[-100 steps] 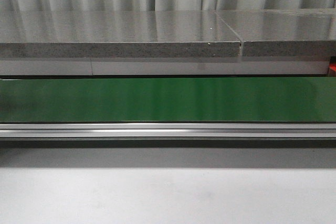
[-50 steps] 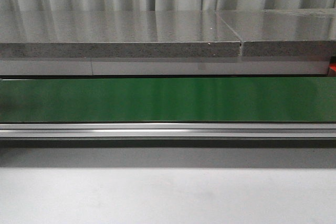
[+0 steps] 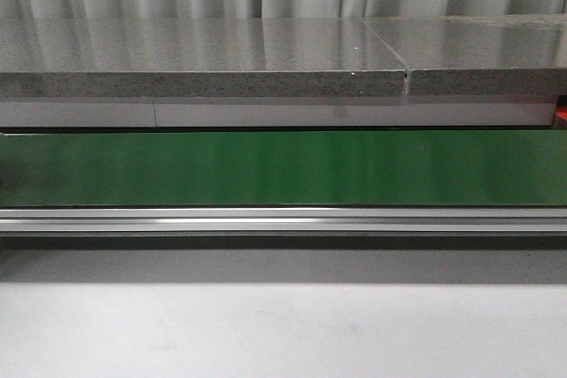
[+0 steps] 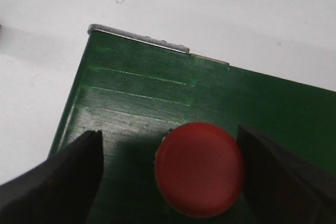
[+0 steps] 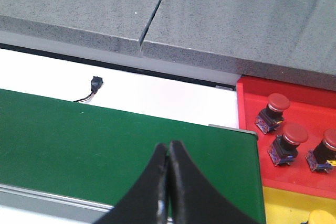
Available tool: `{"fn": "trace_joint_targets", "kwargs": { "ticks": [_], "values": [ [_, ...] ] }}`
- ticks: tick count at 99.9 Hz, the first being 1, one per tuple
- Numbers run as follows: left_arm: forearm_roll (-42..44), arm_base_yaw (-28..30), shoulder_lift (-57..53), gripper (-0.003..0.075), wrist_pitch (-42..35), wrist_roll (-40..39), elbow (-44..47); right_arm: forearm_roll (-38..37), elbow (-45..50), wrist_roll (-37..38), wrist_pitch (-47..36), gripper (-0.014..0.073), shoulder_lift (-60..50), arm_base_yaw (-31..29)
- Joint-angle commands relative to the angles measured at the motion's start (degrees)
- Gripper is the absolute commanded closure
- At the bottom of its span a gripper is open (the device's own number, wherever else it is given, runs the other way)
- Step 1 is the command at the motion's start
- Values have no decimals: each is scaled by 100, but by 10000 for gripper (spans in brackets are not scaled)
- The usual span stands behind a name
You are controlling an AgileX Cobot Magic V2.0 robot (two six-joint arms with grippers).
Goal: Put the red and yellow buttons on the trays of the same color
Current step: 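Lower the red button onto the belt start with the left gripper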
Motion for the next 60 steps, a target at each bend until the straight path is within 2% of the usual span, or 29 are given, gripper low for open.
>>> {"fn": "trace_joint_targets", "kwargs": {
  "ticks": [1, 14, 37, 60],
  "values": [
    [-107, -56, -243, 199, -262, 149, -333, 51, -147, -44, -366, 662, 8, 2],
    [-443, -56, -243, 199, -209, 487, -720, 51, -147, -44, -366, 662, 8, 2],
    [-473, -17, -243, 204, 31, 485, -1419, 51, -147, -44, -366, 662, 8, 2],
    [-389, 593, -243, 204, 254, 485, -1619, 51, -147, -44, -366, 662, 8, 2]
  ]
}}
